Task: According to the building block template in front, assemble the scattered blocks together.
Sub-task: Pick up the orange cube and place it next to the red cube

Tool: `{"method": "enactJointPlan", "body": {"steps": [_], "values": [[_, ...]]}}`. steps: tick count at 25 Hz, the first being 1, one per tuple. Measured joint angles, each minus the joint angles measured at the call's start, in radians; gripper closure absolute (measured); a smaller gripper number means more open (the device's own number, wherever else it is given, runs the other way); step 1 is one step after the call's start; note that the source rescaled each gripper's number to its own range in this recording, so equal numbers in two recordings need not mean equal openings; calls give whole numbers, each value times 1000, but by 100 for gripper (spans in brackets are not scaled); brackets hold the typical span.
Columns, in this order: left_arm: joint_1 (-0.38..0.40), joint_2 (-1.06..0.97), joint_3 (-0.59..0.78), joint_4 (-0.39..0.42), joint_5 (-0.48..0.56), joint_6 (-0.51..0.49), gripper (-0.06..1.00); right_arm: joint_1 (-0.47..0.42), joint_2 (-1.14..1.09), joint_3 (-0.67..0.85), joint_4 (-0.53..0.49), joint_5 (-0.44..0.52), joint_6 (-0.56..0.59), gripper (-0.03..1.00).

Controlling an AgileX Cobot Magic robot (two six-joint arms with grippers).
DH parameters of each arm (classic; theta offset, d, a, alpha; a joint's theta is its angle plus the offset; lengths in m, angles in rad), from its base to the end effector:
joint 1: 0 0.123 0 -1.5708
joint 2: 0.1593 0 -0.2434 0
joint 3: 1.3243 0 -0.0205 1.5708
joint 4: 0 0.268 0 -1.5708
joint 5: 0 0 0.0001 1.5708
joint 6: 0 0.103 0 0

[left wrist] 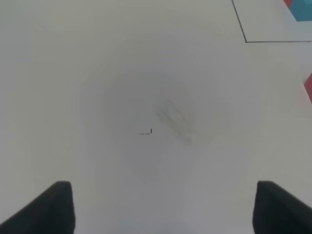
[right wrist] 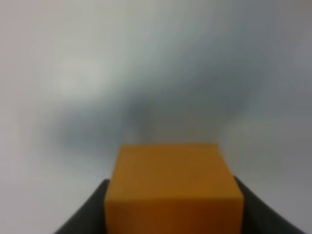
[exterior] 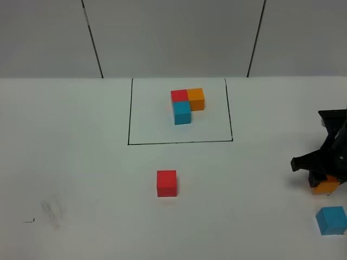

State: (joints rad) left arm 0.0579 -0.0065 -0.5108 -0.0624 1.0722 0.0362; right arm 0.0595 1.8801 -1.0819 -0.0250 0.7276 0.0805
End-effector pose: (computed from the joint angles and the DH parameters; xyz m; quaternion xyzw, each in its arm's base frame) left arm 0.0603 -0.0022 0.2829 -0.0076 0.8513 -0.0065 0.5246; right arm 0.3394 0.0185 0.0787 0.0017 0.9978 -0.0043 0.0665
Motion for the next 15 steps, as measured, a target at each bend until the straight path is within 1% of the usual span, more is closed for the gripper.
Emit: {"method": "enactJointPlan", "body": {"steps": [4,6,9,15], "values": [[0,0,0,0,0,0,15,2,-64,0,1,67,-41,97],[0,0,0,0,0,0,15,6,-99,0,9,87,-89,97],[0,0,0,0,0,0,15,32,-149,0,33,97,-177,97],[0,0,0,0,0,0,15,125,-179,0,89,85,-346,97]]}}
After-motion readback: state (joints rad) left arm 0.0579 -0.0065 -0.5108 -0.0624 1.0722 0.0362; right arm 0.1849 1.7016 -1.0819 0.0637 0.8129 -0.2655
